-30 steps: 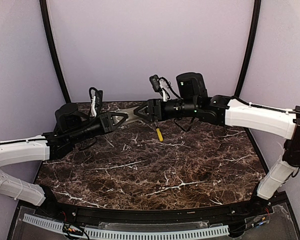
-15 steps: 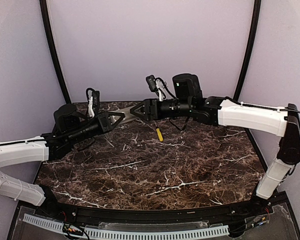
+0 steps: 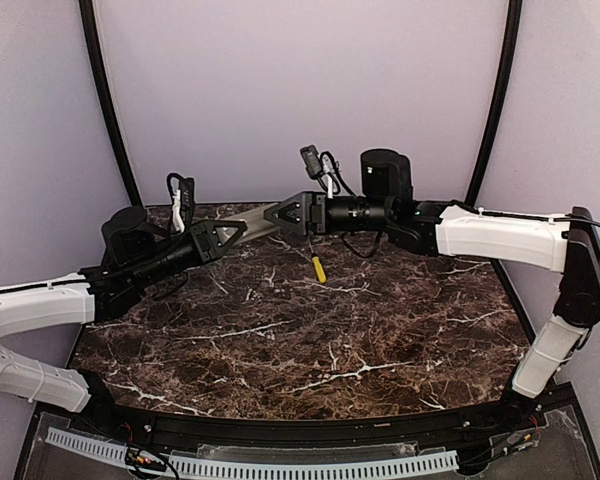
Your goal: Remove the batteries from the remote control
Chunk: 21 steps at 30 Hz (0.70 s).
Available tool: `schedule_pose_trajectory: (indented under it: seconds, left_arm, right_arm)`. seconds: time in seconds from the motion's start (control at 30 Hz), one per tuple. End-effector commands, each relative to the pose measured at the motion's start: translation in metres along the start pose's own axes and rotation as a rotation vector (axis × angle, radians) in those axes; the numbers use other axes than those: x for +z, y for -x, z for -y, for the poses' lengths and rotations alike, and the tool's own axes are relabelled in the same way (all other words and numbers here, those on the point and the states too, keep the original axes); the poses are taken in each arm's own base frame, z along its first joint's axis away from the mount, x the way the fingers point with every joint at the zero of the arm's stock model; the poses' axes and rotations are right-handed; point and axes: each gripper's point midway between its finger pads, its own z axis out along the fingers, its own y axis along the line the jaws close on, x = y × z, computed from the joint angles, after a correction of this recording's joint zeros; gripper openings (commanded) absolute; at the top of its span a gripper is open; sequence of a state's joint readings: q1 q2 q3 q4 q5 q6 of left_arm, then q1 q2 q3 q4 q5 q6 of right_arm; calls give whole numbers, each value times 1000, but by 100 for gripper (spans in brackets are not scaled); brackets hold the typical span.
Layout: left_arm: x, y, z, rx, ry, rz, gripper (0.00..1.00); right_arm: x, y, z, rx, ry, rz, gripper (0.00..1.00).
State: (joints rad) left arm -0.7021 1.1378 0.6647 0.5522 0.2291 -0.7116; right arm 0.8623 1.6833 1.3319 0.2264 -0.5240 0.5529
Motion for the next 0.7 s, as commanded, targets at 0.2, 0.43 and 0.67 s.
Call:
schedule_pose_trajectory:
  seconds: [0.2, 0.43, 0.67]
  left_arm:
    - [-24, 13, 93, 149, -381, 6, 0]
    - [-26, 13, 93, 174, -380, 8, 0]
    - [-28, 15, 93, 201, -366, 12, 0]
  right_arm:
    - [7, -35, -19, 67, 201, -87, 71]
    - [1, -37, -31, 84, 309, -93, 71]
    - [-4, -36, -37, 89, 359, -95, 72]
